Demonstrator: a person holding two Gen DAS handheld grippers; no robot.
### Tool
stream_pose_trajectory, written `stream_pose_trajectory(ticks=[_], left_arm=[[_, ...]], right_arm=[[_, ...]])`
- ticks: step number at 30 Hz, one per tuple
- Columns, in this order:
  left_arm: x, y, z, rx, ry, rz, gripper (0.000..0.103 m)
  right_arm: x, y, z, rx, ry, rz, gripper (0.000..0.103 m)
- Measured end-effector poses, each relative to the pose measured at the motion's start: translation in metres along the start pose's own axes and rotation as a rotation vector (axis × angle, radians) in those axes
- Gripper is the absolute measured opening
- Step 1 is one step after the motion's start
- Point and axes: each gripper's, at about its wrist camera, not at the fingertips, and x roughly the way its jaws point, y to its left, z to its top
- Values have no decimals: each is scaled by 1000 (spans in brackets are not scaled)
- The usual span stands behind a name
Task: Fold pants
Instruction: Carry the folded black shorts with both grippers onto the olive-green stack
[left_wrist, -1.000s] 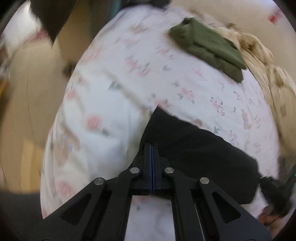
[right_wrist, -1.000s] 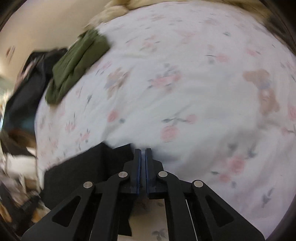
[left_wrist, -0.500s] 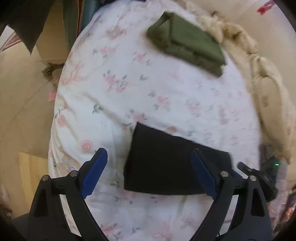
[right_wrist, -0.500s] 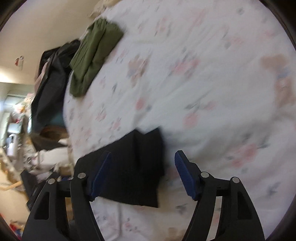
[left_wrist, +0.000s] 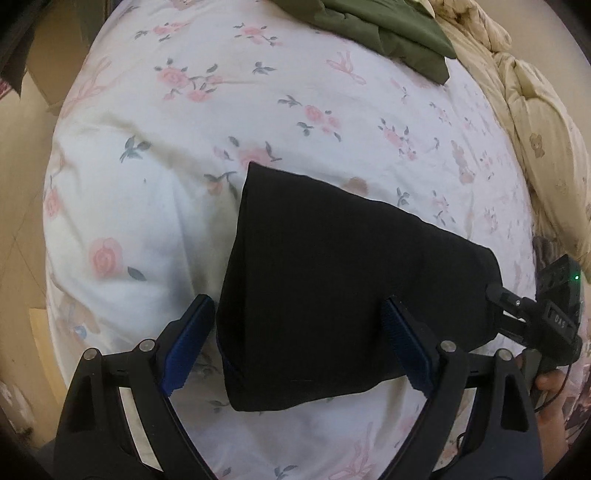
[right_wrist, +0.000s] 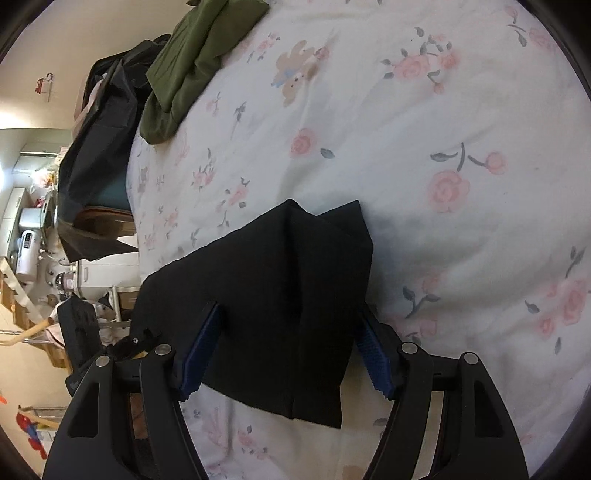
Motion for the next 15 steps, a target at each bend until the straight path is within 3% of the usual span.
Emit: stream_pose_trajectory(ticks=[4, 6, 8, 9, 11, 13, 15], left_arm=[[-1, -2, 0, -24, -26, -14, 87], [0, -3, 0, -31, -28, -43, 72], [5, -8, 0, -16, -25, -33, 64], [6, -7, -1, -23, -31, -35, 58], [5, -3, -2, -55, -65, -54, 45], [0, -1, -2, -62, -71, -97, 25], [-12, -9, -2, -21, -98, -103, 23]], right_arm=[[3, 6, -6, -30, 25, 33, 74], [7, 11, -7, -59, 28, 27, 74], [14, 16, -9, -95, 20, -8, 71], [16, 17, -9, -110, 16, -20, 68], [15, 19, -8, -126, 10, 18, 42], [8, 26, -10, -165, -12, 24, 28], [1, 32, -13, -200, -32, 29, 21]])
